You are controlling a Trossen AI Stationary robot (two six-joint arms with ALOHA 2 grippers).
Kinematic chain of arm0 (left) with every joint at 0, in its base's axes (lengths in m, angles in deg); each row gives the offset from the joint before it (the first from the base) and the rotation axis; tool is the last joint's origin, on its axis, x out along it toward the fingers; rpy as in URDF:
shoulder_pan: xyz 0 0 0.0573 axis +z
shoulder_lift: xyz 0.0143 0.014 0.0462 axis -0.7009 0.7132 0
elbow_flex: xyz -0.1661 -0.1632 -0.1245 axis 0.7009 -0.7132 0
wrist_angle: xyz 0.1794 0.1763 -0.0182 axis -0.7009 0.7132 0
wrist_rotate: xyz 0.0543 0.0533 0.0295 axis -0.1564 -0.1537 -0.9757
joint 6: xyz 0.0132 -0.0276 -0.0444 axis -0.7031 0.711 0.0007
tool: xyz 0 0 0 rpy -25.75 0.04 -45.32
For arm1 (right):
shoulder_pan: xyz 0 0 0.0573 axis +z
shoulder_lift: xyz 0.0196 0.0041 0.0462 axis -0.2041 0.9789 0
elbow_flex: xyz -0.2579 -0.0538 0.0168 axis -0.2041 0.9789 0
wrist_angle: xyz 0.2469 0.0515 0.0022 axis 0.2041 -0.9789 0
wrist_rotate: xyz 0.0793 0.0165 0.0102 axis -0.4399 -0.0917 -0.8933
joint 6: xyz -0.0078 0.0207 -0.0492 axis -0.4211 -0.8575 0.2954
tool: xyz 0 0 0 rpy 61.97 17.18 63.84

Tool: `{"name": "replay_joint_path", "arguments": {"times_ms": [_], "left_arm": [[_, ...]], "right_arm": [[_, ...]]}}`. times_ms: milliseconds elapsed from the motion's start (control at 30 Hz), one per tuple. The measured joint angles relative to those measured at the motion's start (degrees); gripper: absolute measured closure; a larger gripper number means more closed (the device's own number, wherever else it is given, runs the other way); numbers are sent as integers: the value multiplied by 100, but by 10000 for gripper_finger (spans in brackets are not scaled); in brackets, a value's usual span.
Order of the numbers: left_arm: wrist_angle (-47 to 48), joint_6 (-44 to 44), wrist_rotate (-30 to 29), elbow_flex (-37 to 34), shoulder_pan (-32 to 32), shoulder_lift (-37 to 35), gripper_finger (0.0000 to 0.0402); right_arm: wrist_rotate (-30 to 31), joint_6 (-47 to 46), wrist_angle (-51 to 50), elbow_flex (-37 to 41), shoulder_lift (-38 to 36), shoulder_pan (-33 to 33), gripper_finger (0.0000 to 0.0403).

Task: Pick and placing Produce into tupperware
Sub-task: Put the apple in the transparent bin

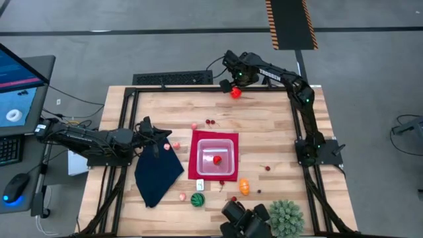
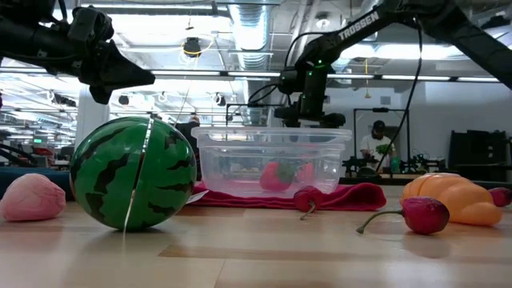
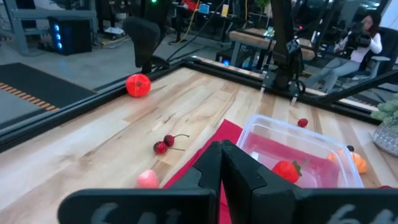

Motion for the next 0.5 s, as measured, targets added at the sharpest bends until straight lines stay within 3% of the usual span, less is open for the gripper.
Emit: {"name": "replay_joint_path", "arguments": {"times_ms": [500], "left_arm": [[78, 20, 52, 0, -2, 1, 401]], "right_arm": [[-208, -22, 65, 13, 321, -177, 25]]}}
